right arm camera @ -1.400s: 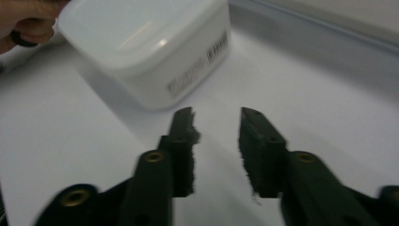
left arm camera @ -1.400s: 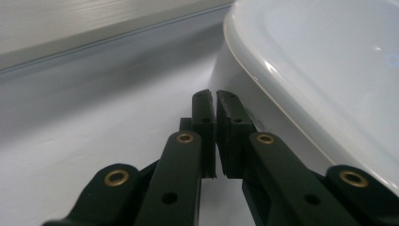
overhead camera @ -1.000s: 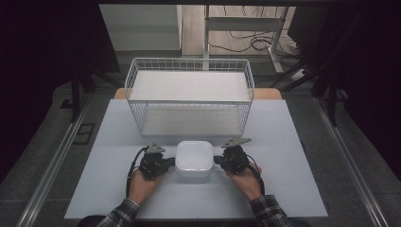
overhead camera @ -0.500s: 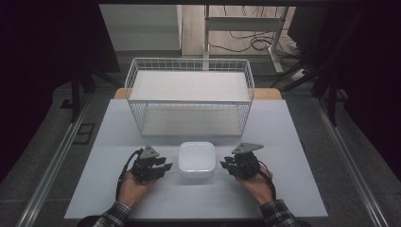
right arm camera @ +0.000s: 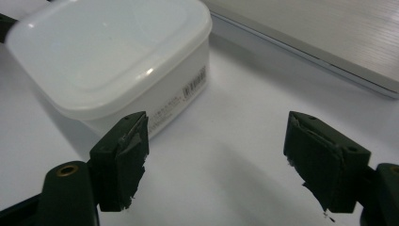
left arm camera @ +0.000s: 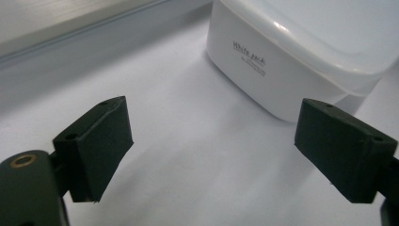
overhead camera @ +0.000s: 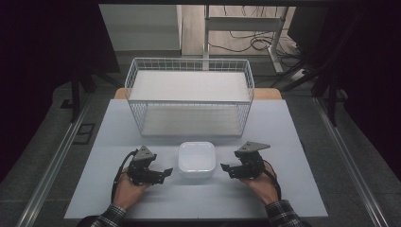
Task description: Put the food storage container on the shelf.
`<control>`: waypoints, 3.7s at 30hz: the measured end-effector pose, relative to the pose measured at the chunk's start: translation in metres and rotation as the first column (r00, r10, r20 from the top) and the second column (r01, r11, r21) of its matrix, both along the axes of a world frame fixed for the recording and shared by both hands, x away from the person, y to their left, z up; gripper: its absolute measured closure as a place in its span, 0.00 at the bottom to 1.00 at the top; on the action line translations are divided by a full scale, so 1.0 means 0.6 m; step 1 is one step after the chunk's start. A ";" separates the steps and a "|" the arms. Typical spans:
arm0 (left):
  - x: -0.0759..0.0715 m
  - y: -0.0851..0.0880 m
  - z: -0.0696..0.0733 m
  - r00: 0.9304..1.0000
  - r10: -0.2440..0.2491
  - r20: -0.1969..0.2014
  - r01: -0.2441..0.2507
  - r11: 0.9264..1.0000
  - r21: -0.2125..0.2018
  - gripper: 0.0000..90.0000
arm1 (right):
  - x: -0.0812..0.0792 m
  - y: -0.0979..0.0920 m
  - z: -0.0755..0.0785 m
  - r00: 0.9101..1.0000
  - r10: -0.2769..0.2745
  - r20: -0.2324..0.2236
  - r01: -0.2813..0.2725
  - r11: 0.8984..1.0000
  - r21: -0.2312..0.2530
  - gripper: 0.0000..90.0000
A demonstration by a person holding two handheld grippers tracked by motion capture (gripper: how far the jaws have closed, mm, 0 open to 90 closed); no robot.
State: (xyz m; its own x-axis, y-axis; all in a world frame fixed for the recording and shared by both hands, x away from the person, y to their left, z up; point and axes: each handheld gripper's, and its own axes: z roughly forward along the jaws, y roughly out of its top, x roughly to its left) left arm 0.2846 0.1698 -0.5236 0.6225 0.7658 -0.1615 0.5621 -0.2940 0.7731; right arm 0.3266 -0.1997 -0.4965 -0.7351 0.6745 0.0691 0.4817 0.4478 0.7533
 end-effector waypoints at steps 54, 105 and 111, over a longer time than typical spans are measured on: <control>0.013 -0.061 0.027 0.988 -0.111 -0.108 0.088 0.975 -0.202 0.59 | 0.014 0.057 0.030 0.972 0.070 -0.223 -0.047 0.993 0.104 0.57; 0.127 -0.047 0.045 0.994 0.092 -0.057 -0.101 0.977 -0.190 0.86 | 0.111 0.076 0.051 0.995 -0.071 -0.072 0.083 0.979 0.187 0.87; 0.140 -0.047 0.041 0.991 0.112 -0.078 -0.124 0.977 -0.176 0.86 | 0.129 0.081 0.044 0.992 -0.077 -0.096 0.093 0.980 0.177 0.86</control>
